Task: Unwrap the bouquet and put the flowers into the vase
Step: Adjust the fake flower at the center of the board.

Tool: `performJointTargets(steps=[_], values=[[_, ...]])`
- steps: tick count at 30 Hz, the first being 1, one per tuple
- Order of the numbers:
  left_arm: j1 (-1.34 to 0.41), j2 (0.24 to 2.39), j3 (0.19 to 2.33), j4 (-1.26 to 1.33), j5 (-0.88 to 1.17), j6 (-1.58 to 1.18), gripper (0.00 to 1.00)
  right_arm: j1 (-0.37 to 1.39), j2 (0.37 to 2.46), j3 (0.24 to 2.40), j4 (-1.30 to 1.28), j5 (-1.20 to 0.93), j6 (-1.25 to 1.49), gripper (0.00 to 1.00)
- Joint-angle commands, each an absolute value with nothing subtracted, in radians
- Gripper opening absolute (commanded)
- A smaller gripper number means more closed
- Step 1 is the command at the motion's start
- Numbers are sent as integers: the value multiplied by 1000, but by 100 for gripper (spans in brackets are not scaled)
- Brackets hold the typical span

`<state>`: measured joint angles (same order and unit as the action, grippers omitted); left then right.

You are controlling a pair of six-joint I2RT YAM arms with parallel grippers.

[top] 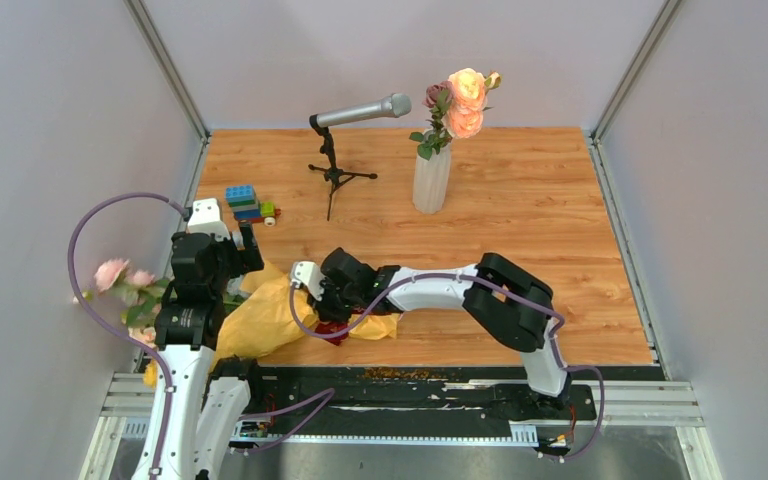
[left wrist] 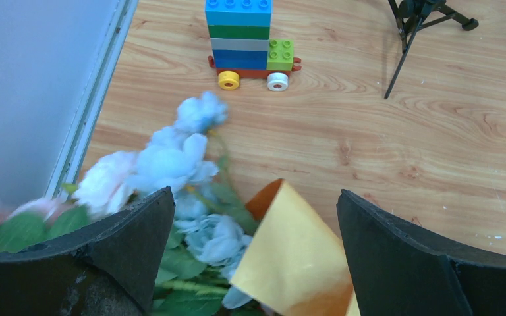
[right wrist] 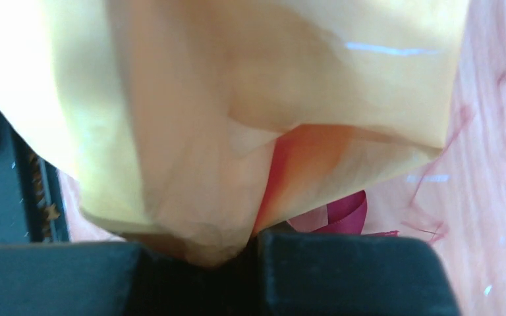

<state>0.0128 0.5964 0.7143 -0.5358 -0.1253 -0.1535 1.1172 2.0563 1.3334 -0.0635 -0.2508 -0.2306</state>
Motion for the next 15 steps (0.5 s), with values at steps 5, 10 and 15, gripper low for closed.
performJointTargets(steps=[5,10,15], values=[[9,594,724,-516,-107,-150,100,1114,1784,1107,-116,-109,59,0],[9,578,734,-505,-91,-160,100,1113,1633,1035,-237,65,153,0],[9,608,769,-483,-67,-173,100,1103,1500,992,-362,211,221,0]])
